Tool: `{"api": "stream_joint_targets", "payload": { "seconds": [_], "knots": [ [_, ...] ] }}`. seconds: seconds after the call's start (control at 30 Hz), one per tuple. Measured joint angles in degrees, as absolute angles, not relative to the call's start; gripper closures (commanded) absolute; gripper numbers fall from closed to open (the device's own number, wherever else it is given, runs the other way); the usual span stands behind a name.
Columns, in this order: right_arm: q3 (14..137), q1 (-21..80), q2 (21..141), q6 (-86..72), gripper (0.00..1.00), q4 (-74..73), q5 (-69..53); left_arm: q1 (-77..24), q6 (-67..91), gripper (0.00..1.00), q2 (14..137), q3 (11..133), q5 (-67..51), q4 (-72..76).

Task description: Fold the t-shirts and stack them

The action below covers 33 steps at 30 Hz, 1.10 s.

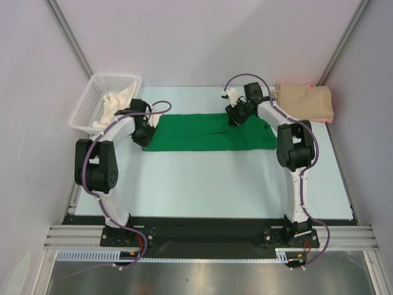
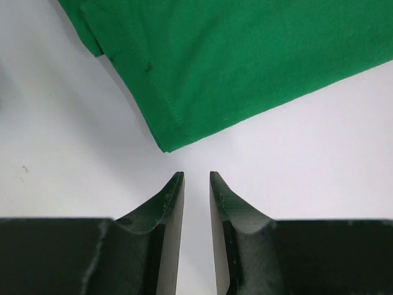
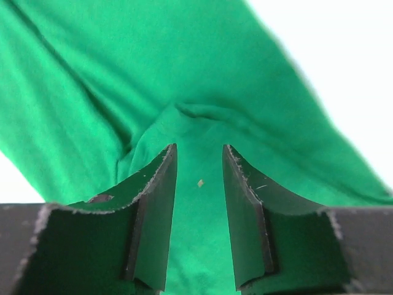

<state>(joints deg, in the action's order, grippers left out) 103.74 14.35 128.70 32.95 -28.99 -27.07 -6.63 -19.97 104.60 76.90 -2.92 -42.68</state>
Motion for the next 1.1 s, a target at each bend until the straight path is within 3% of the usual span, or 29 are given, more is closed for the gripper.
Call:
{"api": "stream_joint_targets", "payload": {
  "seconds": [0.27,0.7,1.1],
  "knots": [
    [106.96,16.40,128.86,32.71,0.56,-27.00,-25.02,-6.63,-21.61,0.70,104.57,76.64,-2.96,-42.76],
    [85.91,8.01,100.42,33.12,0.50,-29.63,-26.41,-6.63,-39.70,0.67,106.96,79.15,-3.68,-47.75],
    [76.77,8.32,95.79,34.11,0.49,-31.88,-25.89,-6.63,-43.38,0.66,118.58,89.93,-4.47,-53.17]
  ]
}}
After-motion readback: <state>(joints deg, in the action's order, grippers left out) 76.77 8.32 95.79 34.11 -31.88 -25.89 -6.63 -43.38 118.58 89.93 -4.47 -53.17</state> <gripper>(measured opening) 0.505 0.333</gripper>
